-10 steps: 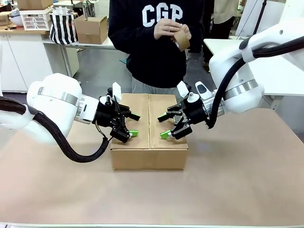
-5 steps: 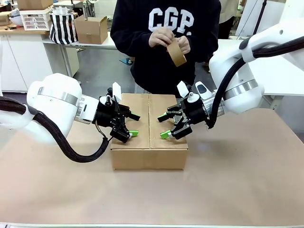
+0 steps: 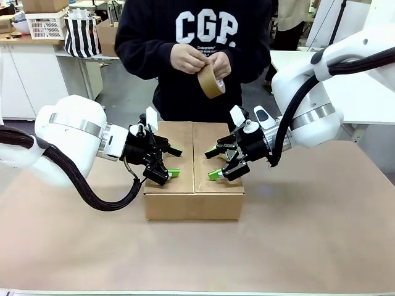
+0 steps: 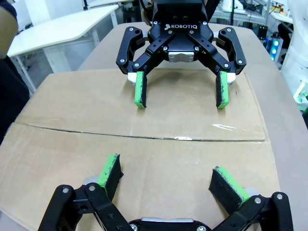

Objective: Pack the gift set into the box.
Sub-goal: Press and hold the closed box until the human finishes sealing it.

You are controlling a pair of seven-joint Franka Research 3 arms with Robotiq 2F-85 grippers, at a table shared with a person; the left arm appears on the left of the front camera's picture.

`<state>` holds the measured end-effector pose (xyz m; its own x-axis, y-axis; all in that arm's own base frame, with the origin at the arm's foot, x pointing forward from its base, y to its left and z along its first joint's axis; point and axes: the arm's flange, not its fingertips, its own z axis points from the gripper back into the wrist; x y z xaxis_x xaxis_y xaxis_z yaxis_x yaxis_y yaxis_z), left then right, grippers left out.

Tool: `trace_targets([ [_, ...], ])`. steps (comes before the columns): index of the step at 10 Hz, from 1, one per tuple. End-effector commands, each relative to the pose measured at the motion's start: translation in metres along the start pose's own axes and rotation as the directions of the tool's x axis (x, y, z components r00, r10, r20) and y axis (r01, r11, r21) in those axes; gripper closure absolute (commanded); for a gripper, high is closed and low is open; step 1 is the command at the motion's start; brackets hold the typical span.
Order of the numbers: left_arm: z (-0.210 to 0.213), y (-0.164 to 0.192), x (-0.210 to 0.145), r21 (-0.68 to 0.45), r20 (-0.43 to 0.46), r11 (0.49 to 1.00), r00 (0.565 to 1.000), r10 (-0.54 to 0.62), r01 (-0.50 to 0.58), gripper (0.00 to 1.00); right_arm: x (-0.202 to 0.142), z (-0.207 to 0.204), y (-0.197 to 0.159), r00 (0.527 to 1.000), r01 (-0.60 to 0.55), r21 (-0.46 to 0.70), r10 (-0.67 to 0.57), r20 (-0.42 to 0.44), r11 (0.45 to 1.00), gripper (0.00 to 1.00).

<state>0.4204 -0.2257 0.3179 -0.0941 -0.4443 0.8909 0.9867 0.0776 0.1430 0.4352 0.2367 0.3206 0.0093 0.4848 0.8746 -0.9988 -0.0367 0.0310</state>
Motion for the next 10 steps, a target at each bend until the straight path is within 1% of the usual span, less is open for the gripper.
trace_targets([
  [1, -0.0002, -0.0003, -0.0035, -0.003, 0.0, 1.0, 1.0, 0.001, -0.001, 0.0, -0.0013, -0.0013, 0.0002, 1.0, 0.0, -0.001, 0.0, -0.004, 1.0, 0.0],
  [10, -0.0002, -0.0003, -0.0035, -0.003, 0.0, 1.0, 1.0, 0.001, -0.001, 0.0, -0.0013, -0.0013, 0.0002, 1.0, 0.0, -0.001, 0.0, -0.004, 1.0, 0.0],
])
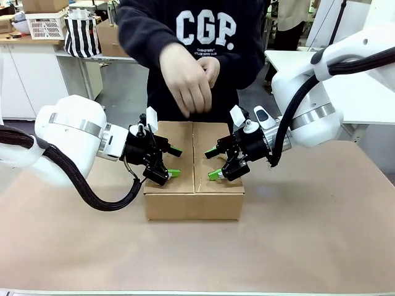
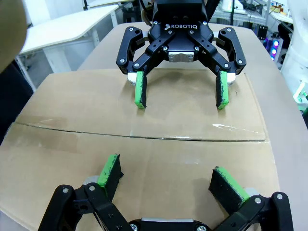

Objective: Pack the gift set into the box.
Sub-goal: Press and hold the closed box until the human finishes sealing it.

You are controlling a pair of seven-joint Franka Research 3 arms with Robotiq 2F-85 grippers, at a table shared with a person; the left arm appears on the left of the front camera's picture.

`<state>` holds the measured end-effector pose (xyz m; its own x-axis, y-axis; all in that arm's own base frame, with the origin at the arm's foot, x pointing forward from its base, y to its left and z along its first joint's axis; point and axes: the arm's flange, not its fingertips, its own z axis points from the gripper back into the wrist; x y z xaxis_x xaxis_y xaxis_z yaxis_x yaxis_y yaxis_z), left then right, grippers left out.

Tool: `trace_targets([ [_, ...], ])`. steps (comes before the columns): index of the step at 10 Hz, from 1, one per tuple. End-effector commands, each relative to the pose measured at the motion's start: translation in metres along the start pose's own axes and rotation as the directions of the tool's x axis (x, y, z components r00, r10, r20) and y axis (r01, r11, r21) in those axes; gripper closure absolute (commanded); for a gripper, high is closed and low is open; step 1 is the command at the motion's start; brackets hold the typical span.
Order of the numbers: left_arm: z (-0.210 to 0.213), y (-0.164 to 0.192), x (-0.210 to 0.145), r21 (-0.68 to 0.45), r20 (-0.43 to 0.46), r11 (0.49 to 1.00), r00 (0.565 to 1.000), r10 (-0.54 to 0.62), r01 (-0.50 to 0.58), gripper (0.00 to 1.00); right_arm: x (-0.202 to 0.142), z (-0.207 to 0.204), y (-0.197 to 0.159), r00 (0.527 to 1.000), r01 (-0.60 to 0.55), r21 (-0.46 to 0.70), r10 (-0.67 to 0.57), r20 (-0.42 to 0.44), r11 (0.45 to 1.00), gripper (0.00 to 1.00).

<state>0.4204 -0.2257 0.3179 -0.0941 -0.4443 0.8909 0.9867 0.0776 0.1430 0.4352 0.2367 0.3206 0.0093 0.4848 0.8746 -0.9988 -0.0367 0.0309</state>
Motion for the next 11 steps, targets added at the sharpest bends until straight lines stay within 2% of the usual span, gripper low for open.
trace_targets([
  [1, -0.0002, -0.0003, -0.0035, -0.003, 0.0, 1.0, 1.0, 0.001, -0.001, 0.0, -0.0013, -0.0013, 0.0002, 1.0, 0.0, -0.001, 0.0, -0.004, 1.0, 0.0],
  [11, -0.0002, -0.0003, -0.0035, -0.003, 0.0, 1.0, 1.0, 0.001, -0.001, 0.0, -0.0013, -0.0013, 0.0002, 1.0, 0.0, -0.001, 0.0, -0.004, 1.0, 0.0],
])
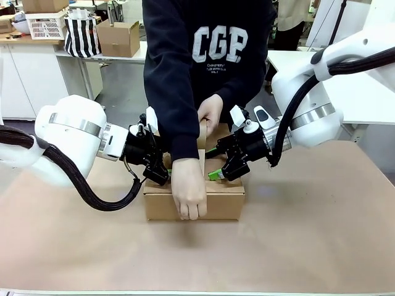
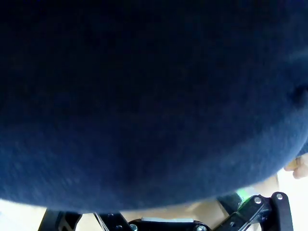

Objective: Pack the gift set into the box.
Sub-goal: Press and hold the closed box until the human finishes sealing it.

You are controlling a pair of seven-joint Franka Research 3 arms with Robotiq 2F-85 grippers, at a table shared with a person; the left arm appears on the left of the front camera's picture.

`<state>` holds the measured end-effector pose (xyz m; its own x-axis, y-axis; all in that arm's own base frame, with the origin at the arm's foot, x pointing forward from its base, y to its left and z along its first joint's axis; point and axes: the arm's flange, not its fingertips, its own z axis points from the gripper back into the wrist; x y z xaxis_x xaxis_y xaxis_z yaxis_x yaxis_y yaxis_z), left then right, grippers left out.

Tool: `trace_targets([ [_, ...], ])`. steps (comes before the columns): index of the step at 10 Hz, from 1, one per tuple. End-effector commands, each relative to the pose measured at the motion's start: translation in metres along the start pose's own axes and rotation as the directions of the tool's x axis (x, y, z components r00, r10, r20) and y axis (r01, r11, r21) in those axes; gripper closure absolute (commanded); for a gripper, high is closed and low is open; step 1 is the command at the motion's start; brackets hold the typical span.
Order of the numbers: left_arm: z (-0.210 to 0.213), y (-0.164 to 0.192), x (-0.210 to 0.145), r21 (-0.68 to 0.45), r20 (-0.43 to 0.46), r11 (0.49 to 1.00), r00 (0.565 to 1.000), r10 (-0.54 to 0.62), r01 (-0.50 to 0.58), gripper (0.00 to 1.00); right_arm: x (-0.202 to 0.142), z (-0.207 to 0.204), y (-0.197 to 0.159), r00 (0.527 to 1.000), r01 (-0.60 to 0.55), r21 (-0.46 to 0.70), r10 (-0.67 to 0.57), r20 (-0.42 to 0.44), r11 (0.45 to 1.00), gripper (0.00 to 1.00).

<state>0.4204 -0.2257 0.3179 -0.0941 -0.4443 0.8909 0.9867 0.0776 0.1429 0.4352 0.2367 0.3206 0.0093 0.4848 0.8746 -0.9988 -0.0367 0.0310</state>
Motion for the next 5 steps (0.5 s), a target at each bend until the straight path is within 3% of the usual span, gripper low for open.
trace_targets([
  [1, -0.0002, -0.0003, -0.0035, -0.003, 0.0, 1.0, 1.0, 0.001, -0.001, 0.0, -0.0013, -0.0013, 0.0002, 1.0, 0.0, -0.001, 0.0, -0.005, 1.0, 0.0],
  [5, -0.0002, -0.0003, -0.0035, -0.003, 0.0, 1.0, 1.0, 0.001, -0.001, 0.0, -0.0013, -0.0013, 0.0002, 1.0, 0.0, -0.001, 0.0, -0.005, 1.0, 0.0],
])
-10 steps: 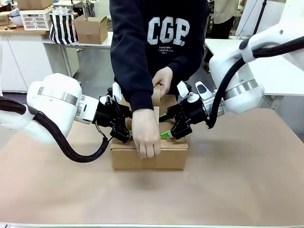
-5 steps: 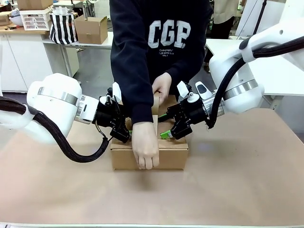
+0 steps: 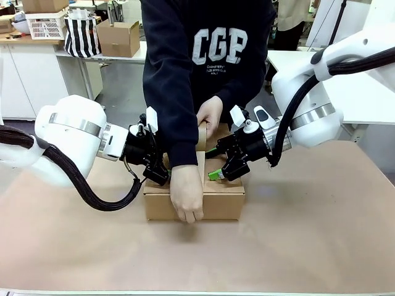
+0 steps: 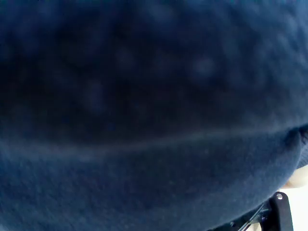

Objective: Pack the gift set into the box.
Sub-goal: Press and hold the closed box until the human finishes sealing it.

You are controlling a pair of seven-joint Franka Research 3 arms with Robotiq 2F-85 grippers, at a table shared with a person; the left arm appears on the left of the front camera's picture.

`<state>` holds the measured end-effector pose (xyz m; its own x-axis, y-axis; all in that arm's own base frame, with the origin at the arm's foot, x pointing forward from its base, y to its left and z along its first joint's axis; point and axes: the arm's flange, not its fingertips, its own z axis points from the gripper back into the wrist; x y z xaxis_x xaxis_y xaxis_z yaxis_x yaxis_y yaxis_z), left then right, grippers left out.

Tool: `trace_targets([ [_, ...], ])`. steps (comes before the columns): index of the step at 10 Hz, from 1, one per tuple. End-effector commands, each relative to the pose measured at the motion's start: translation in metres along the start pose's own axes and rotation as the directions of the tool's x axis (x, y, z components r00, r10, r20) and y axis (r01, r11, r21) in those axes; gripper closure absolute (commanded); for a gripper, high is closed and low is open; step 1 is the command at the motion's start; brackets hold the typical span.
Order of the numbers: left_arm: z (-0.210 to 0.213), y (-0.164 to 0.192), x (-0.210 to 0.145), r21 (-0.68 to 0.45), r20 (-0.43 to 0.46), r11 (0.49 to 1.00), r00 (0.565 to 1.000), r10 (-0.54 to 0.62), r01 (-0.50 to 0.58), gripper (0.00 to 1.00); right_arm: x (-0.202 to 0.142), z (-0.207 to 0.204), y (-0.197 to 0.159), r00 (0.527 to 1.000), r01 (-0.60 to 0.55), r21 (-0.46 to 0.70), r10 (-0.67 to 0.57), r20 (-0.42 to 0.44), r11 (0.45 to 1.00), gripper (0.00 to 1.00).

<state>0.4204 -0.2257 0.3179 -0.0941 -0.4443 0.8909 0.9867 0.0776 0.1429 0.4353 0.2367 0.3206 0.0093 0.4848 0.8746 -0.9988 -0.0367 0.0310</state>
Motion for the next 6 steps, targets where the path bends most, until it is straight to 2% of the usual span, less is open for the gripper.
trace_targets([
  [1, -0.0002, -0.0003, -0.0035, -0.003, 0.0, 1.0, 1.0, 0.001, -0.001, 0.0, -0.0013, -0.0014, 0.0002, 1.0, 0.0, -0.001, 0.0, -0.004, 1.0, 0.0],
  [6, -0.0002, -0.0003, -0.0035, -0.003, 0.0, 1.0, 1.0, 0.001, -0.001, 0.0, -0.0013, -0.0014, 0.0002, 1.0, 0.0, -0.001, 0.0, -0.004, 1.0, 0.0],
])
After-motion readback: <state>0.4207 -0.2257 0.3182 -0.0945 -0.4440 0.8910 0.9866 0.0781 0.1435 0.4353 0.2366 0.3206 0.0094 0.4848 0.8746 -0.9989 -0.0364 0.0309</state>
